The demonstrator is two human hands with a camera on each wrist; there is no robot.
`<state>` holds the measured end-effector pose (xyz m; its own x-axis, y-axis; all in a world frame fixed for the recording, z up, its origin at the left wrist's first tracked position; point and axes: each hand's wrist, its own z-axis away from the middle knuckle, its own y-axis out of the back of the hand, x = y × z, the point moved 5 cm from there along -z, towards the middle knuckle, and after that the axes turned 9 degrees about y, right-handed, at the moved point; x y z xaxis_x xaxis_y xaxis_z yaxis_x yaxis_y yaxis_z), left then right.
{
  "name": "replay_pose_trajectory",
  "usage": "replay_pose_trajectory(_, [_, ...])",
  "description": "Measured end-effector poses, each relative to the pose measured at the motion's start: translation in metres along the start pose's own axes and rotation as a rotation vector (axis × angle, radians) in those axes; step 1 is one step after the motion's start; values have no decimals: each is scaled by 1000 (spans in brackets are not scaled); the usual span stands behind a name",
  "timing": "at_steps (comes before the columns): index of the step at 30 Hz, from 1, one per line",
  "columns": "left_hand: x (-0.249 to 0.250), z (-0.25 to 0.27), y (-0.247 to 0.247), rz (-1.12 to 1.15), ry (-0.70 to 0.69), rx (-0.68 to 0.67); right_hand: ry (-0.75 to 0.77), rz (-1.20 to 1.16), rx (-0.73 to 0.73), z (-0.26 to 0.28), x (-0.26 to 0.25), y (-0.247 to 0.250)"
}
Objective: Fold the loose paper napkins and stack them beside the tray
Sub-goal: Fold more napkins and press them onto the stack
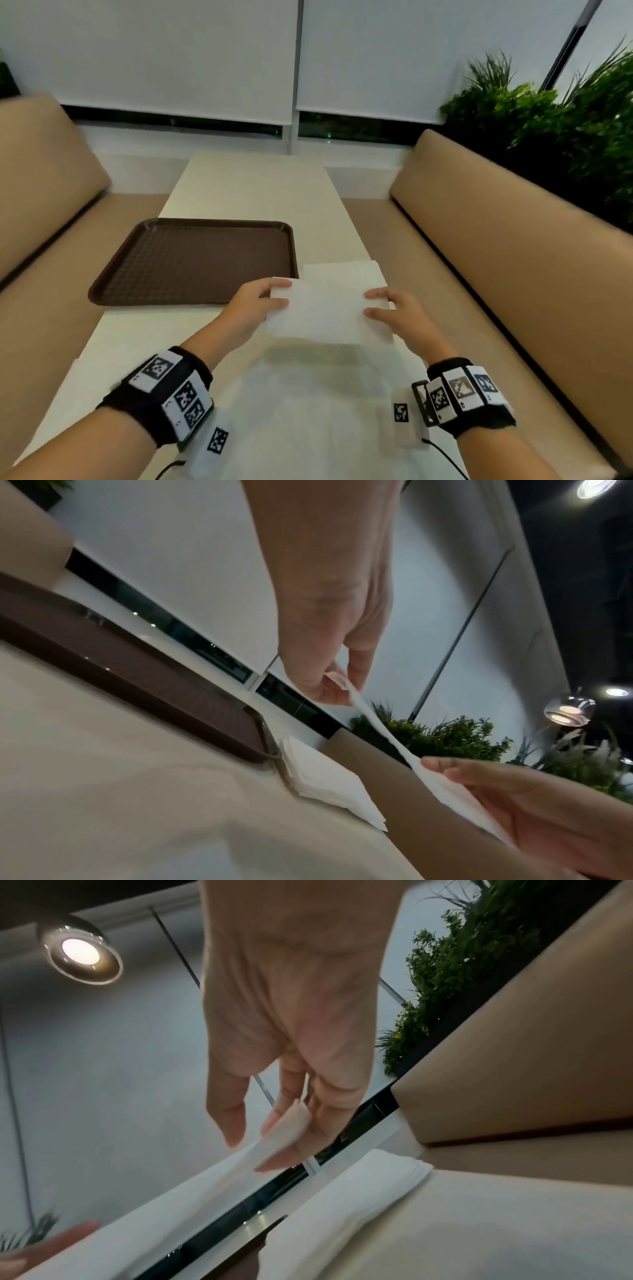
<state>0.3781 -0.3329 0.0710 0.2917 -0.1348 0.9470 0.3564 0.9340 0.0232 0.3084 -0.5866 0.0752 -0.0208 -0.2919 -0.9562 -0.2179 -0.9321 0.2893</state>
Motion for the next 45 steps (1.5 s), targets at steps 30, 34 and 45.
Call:
replay_pose_trajectory(30, [-30,79,20,-409,-121,-17,-134,816,-694,87,35,-48])
replay_pose_trajectory(34, [-70,165,55,-325,-39,-19,-161,933,-606,121,39,-55])
replay_pose_trajectory(45, [-159,272,123,-225,0,230,-301,893,-450,137,45,-59])
